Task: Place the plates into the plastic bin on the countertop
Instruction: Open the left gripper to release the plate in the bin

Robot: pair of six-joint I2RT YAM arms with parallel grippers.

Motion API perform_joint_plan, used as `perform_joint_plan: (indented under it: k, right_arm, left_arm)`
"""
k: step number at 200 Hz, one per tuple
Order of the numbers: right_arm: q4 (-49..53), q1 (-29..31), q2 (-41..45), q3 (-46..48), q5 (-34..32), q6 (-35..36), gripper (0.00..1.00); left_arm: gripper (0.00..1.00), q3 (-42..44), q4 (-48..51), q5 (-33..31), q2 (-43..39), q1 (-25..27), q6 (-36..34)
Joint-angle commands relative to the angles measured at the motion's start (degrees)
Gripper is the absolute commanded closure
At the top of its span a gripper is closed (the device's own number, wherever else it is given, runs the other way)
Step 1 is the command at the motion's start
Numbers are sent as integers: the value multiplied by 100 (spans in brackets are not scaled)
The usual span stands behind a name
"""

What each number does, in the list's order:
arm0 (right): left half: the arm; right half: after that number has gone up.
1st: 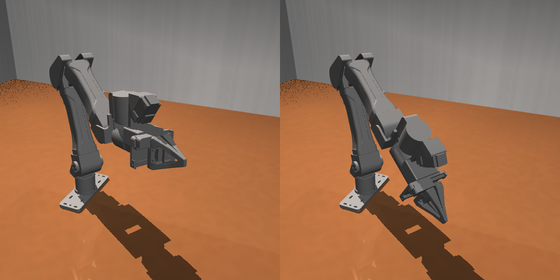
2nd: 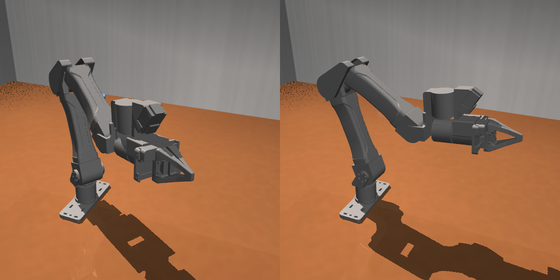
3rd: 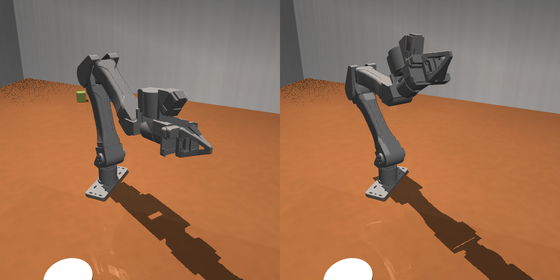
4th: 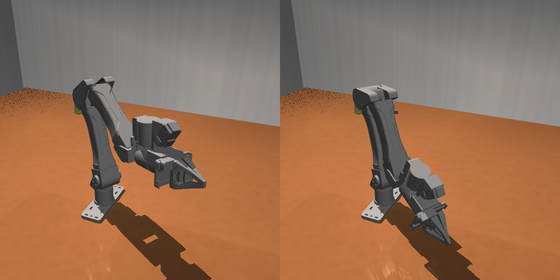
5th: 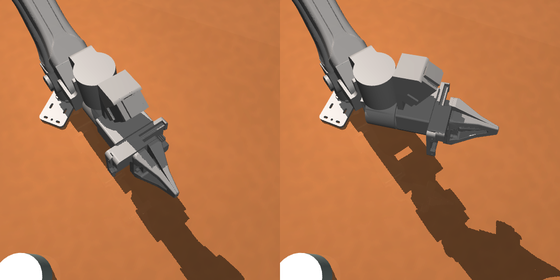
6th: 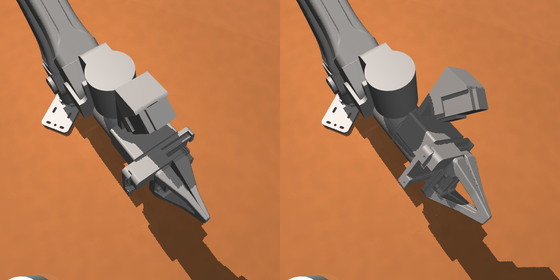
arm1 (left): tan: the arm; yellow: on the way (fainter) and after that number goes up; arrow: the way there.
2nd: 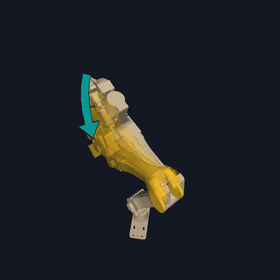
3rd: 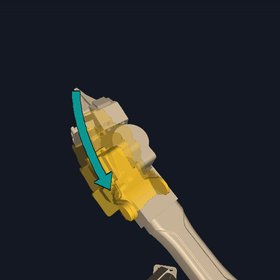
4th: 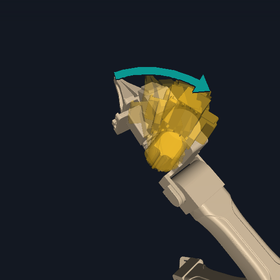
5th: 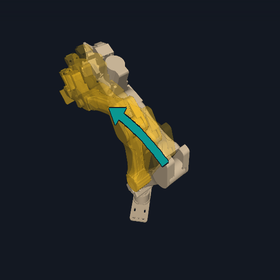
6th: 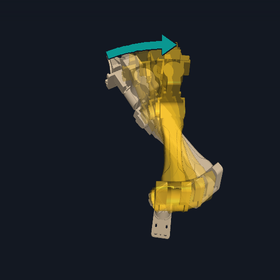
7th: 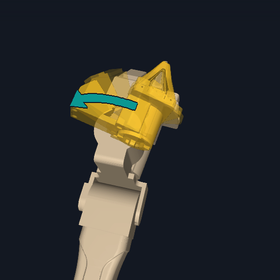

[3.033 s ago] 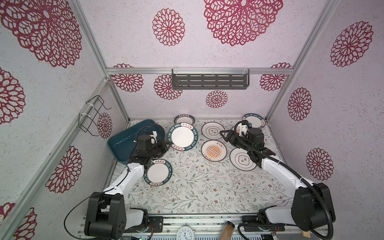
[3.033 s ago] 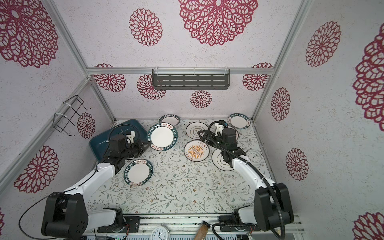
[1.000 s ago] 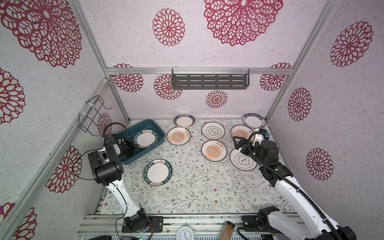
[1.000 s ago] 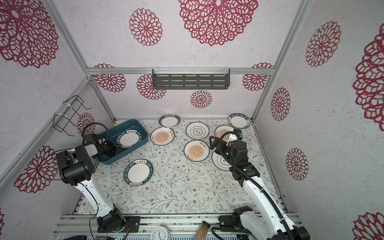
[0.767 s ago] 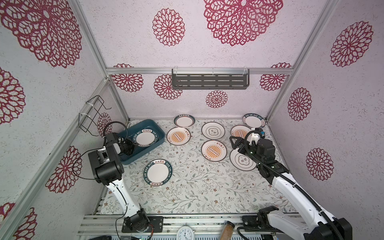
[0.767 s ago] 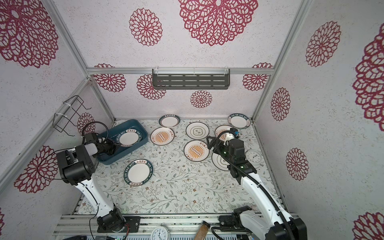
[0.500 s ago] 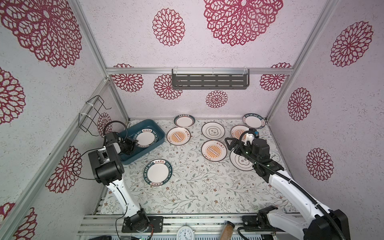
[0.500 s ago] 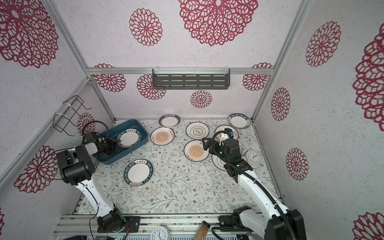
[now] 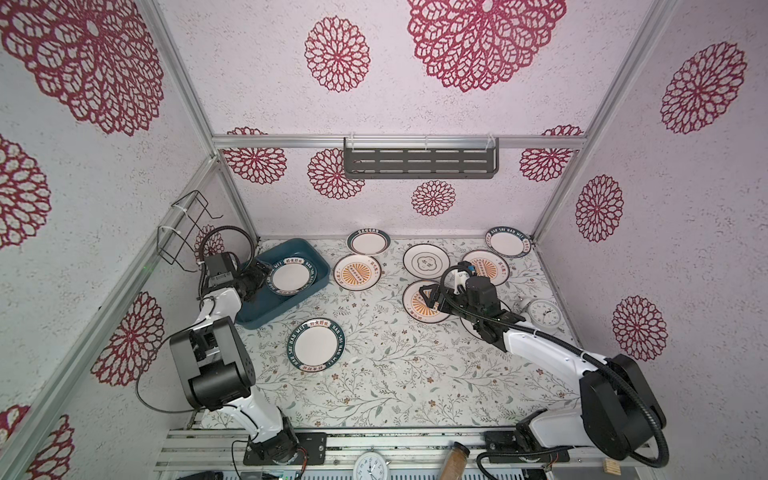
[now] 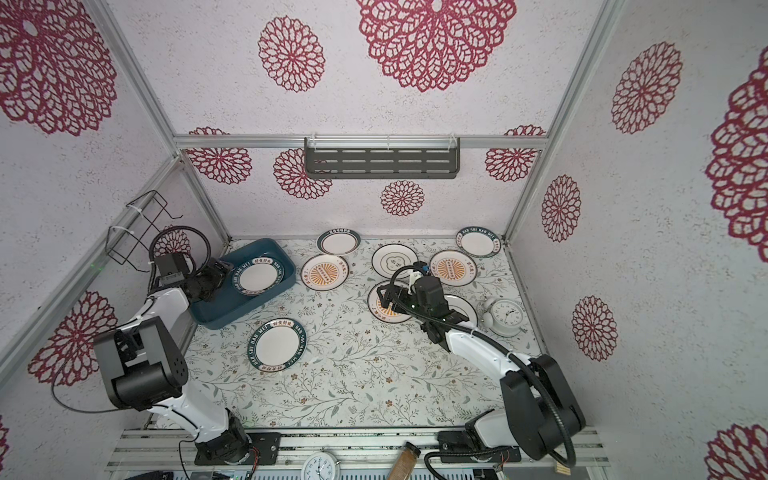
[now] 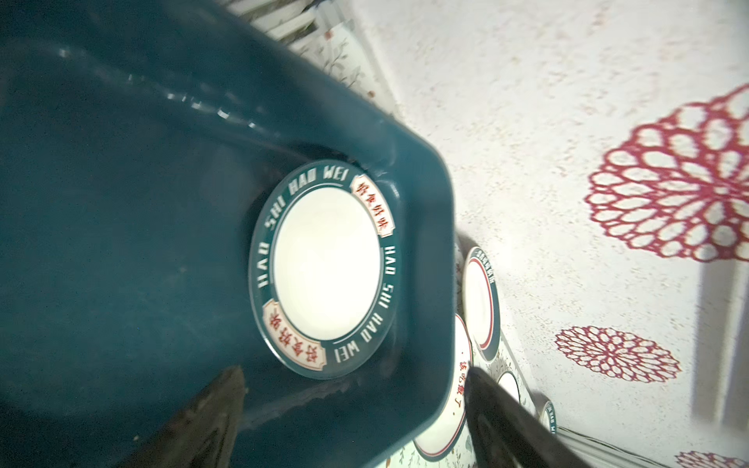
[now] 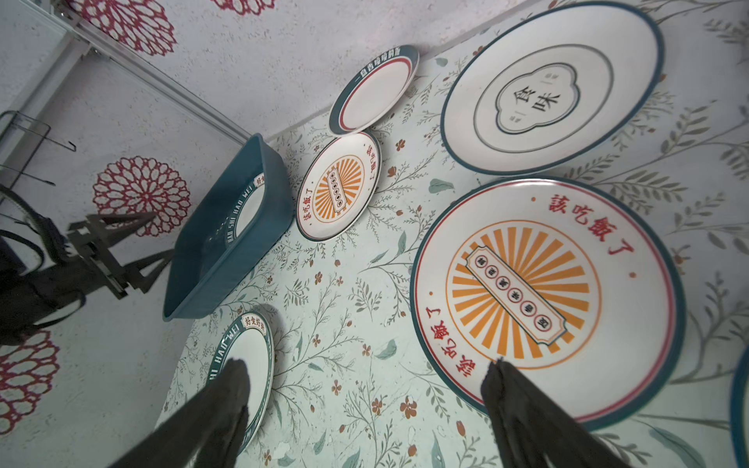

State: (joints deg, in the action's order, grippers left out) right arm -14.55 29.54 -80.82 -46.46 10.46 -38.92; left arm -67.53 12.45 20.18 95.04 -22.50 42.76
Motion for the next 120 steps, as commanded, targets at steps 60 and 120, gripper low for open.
perform_joint_plan:
  k: [60, 120]
  right_arm:
    - [-449, 460, -1147, -1108, 251, 385, 1]
    - [-537, 792, -2337, -1896, 1164, 224, 1]
  left_arm:
    - [3, 852, 856, -786, -1867, 901, -523]
    - [3, 2103, 2245, -1452, -3838, 1152, -138]
